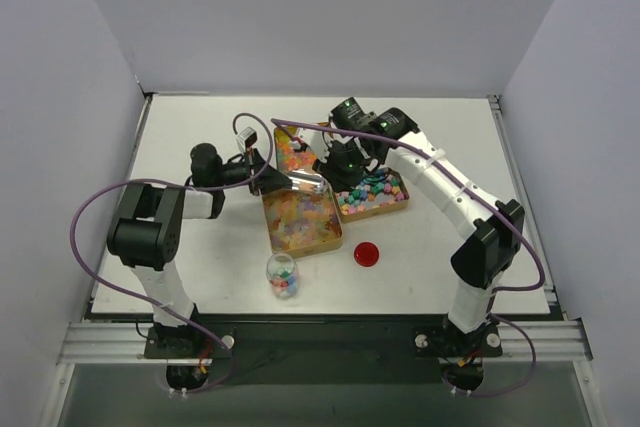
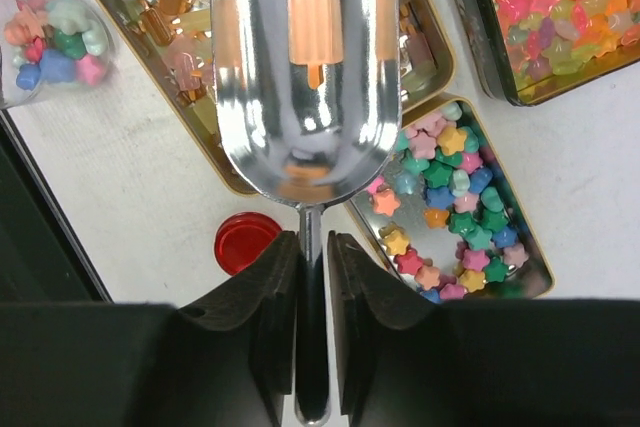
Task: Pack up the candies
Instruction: Adjust the spatula, then scoop the fake candies from the storage box, then place the fake candies in the packing bottle, then adjust the spatula.
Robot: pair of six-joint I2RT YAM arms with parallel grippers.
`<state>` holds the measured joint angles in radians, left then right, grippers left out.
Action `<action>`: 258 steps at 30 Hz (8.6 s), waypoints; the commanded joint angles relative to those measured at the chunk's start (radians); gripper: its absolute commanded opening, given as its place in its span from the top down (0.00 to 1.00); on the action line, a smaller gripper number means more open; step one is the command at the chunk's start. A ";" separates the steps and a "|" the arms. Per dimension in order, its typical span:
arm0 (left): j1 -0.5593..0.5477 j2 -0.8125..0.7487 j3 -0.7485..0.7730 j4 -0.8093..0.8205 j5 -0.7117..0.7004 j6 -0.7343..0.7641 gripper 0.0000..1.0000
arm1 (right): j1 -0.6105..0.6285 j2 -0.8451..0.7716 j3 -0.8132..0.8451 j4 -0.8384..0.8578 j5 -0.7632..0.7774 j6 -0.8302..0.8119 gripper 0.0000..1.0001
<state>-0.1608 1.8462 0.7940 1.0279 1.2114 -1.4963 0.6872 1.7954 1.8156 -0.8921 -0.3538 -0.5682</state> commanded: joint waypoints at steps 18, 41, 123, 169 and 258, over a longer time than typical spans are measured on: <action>0.121 -0.133 0.097 -0.570 -0.019 0.419 0.37 | -0.018 0.002 0.028 -0.175 0.029 -0.255 1.00; 0.331 -0.440 -0.113 -1.410 -0.585 0.881 0.63 | 0.147 0.268 0.082 -0.257 0.519 -0.709 1.00; 0.132 -0.143 0.086 -1.519 -0.231 1.124 0.74 | 0.009 0.113 -0.315 0.242 -0.143 -0.487 1.00; 0.293 -0.556 0.062 -1.459 -0.429 1.202 0.14 | 0.262 -0.262 -0.306 -0.157 0.168 -0.615 1.00; 0.124 -0.478 0.093 -1.146 -0.243 0.950 0.18 | 0.221 0.061 0.280 -0.248 0.237 -0.278 1.00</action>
<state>-0.0891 1.3911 0.8352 -0.1669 0.9398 -0.5228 0.9630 1.9594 2.1967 -1.1271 -0.0521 -0.8688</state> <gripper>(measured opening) 0.822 0.139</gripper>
